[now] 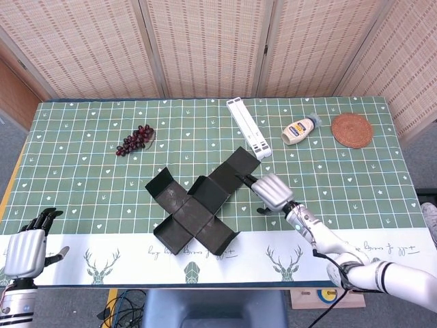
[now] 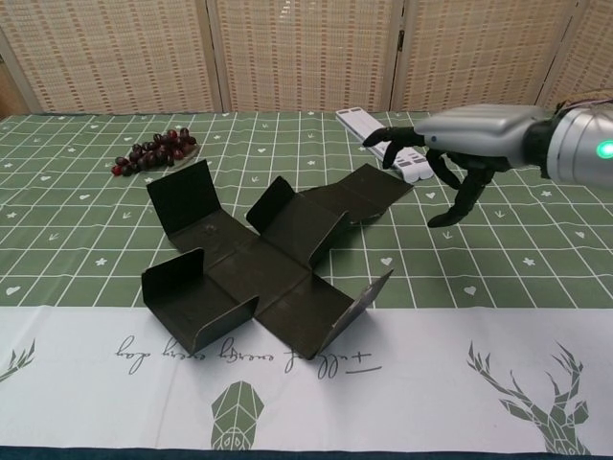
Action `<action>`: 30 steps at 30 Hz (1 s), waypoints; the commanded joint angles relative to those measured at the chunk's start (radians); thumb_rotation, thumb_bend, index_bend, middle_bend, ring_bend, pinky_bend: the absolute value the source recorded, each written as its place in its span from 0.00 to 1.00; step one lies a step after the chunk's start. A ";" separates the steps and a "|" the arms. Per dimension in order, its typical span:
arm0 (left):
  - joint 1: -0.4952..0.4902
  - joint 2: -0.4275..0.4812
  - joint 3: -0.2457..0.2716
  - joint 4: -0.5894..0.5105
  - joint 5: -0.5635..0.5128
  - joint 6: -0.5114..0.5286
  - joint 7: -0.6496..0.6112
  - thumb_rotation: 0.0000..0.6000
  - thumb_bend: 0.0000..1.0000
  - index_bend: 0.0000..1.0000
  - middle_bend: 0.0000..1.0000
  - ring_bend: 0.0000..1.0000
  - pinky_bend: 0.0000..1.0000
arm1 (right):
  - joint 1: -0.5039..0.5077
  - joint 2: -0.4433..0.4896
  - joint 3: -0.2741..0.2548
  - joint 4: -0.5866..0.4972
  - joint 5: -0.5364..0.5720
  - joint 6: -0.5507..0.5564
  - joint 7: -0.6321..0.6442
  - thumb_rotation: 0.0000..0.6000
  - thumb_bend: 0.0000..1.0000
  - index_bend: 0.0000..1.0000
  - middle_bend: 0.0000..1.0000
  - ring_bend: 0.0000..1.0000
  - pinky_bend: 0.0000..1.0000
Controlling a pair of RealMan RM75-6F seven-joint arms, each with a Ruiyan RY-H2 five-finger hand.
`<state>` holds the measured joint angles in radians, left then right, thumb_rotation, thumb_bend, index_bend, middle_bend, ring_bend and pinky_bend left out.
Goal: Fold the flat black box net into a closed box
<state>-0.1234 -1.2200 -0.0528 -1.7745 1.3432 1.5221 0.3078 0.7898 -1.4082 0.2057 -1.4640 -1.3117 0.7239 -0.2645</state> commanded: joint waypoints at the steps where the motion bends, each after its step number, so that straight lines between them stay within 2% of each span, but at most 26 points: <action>1: 0.001 -0.002 -0.002 0.004 -0.003 -0.004 -0.002 1.00 0.08 0.23 0.21 0.29 0.42 | 0.055 -0.070 0.012 0.090 0.045 -0.053 -0.025 1.00 0.20 0.03 0.20 0.68 0.82; 8: 0.005 0.003 -0.007 0.012 -0.014 -0.019 -0.015 1.00 0.08 0.23 0.21 0.29 0.42 | 0.170 -0.170 0.030 0.253 0.134 -0.157 -0.056 1.00 0.19 0.01 0.11 0.68 0.82; 11: 0.007 0.006 -0.009 0.011 -0.018 -0.022 -0.015 1.00 0.08 0.23 0.21 0.29 0.42 | 0.223 -0.186 0.026 0.298 0.155 -0.212 -0.077 1.00 0.17 0.00 0.05 0.68 0.82; 14: 0.010 0.007 -0.011 0.009 -0.023 -0.025 -0.018 1.00 0.08 0.23 0.21 0.29 0.42 | 0.257 -0.195 0.028 0.308 0.168 -0.249 -0.060 1.00 0.17 0.00 0.05 0.68 0.82; 22: 0.012 0.009 -0.014 0.016 -0.035 -0.037 -0.022 1.00 0.08 0.23 0.21 0.29 0.41 | 0.252 -0.181 -0.009 0.243 0.080 -0.210 0.010 1.00 0.17 0.03 0.18 0.68 0.82; 26: 0.008 0.004 -0.016 0.016 -0.023 -0.042 -0.023 1.00 0.08 0.23 0.21 0.29 0.41 | 0.244 -0.194 -0.027 0.238 0.051 -0.163 0.016 1.00 0.21 0.16 0.30 0.71 0.82; 30: 0.006 0.002 -0.016 0.020 -0.019 -0.047 -0.027 1.00 0.08 0.23 0.21 0.29 0.41 | 0.240 -0.217 -0.034 0.247 0.046 -0.121 0.001 1.00 0.30 0.32 0.46 0.77 0.85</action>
<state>-0.1171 -1.2180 -0.0687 -1.7554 1.3235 1.4753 0.2812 1.0326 -1.6159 0.1759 -1.2206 -1.2626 0.5910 -0.2571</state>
